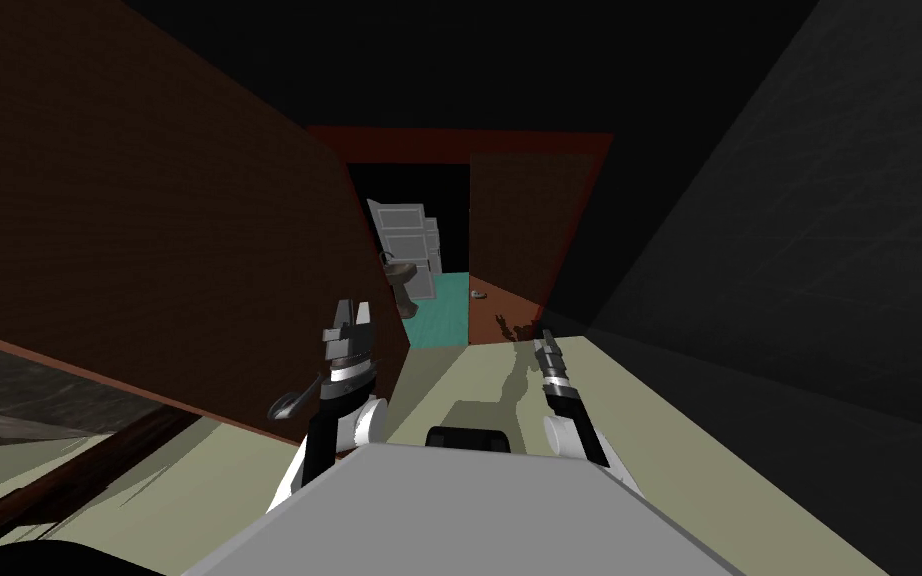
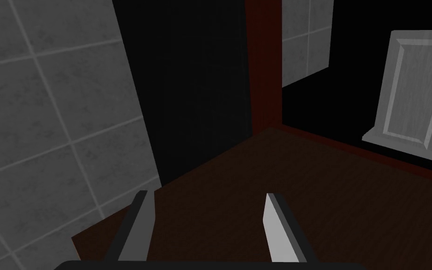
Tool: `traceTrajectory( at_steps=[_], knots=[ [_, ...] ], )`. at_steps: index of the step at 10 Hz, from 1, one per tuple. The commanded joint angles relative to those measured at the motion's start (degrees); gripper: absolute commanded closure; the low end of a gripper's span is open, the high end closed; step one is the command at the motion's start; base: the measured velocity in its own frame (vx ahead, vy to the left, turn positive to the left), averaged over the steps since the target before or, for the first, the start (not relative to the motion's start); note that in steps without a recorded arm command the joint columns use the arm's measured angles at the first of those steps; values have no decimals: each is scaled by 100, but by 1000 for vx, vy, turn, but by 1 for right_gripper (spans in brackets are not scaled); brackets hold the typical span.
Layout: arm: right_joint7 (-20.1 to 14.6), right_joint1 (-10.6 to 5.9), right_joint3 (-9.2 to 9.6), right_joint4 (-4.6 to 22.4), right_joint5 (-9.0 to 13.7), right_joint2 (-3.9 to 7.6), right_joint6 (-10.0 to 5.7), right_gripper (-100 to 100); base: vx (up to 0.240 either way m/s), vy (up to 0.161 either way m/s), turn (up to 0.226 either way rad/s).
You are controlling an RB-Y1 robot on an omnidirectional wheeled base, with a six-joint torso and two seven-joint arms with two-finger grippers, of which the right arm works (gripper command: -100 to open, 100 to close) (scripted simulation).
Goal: Pull the door open
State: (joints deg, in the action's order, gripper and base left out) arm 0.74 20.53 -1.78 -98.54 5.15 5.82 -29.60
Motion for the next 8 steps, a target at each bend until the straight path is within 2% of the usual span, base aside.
traceTrajectory(
  at_steps=[1, 8],
  knots=[
    [31, -80, 20, 219, 56, 11, -69, -100, 107, 27, 96],
    [111, -352, 85, 1077, 330, 110, -322, -100, 108, 26, 95]
  ],
)
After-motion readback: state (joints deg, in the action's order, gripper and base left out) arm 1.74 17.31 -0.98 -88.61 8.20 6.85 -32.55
